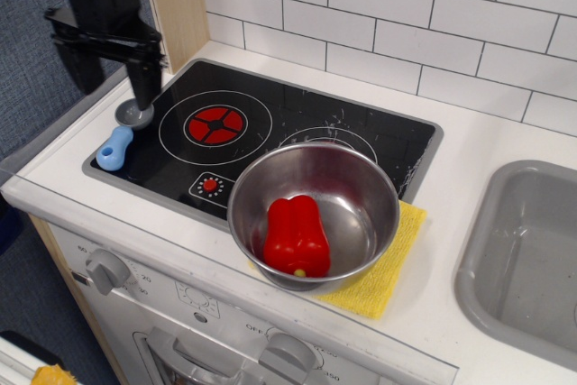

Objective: Move the blue spoon from behind the bowl to the side of it.

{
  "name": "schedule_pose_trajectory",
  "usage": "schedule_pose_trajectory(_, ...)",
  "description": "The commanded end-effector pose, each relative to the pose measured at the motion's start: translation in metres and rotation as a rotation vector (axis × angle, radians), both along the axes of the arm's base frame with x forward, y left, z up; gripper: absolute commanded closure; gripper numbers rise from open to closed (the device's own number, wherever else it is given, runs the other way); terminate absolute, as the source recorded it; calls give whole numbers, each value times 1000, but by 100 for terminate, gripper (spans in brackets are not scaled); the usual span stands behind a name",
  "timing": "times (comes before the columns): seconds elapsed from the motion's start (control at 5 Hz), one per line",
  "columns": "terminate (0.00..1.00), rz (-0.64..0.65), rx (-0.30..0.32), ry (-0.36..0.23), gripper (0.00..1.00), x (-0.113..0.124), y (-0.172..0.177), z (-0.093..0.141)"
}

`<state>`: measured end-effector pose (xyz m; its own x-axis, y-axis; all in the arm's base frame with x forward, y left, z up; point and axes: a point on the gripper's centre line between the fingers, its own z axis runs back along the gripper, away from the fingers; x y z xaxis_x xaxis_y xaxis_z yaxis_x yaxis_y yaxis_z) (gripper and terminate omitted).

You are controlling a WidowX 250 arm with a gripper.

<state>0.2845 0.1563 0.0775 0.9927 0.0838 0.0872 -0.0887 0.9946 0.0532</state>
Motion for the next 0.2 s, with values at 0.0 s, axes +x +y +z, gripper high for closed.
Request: schedule_pose_trajectory(0.0, 100, -10, 37, -60, 0, 5, 1, 25)
